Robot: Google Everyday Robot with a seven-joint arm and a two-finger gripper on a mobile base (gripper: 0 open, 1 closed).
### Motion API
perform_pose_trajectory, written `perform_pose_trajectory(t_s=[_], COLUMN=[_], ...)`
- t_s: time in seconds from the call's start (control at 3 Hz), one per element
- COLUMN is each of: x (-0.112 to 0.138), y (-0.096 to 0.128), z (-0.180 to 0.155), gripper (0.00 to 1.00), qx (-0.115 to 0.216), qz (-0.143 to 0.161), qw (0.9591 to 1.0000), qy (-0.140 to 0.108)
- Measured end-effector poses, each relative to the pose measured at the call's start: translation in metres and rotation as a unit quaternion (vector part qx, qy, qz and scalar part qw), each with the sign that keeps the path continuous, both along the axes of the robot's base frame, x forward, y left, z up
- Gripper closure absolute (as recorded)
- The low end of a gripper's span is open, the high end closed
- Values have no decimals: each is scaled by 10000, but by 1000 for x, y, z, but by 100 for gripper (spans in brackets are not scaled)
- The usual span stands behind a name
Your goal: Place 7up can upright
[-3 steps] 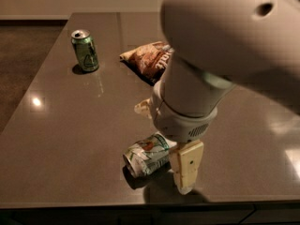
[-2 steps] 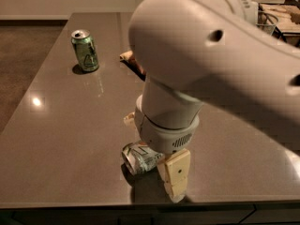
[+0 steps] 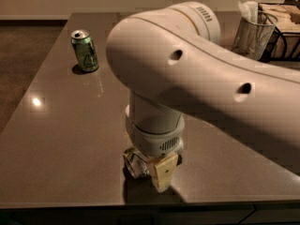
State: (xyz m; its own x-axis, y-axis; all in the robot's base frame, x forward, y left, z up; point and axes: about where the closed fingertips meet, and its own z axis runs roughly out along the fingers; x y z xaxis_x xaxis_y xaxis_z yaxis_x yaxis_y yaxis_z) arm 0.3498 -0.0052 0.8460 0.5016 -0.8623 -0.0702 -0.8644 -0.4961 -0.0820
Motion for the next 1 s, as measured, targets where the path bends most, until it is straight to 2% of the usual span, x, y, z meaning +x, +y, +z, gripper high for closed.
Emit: perform_pose_trajectory(t_s=[0.67, 1.0], x=[17, 28], y=[-3, -9], z=[11, 31], gripper=[72, 95], qx=[53, 465], qz=[-310, -648], qw=[9994, 9960], qy=[112, 401])
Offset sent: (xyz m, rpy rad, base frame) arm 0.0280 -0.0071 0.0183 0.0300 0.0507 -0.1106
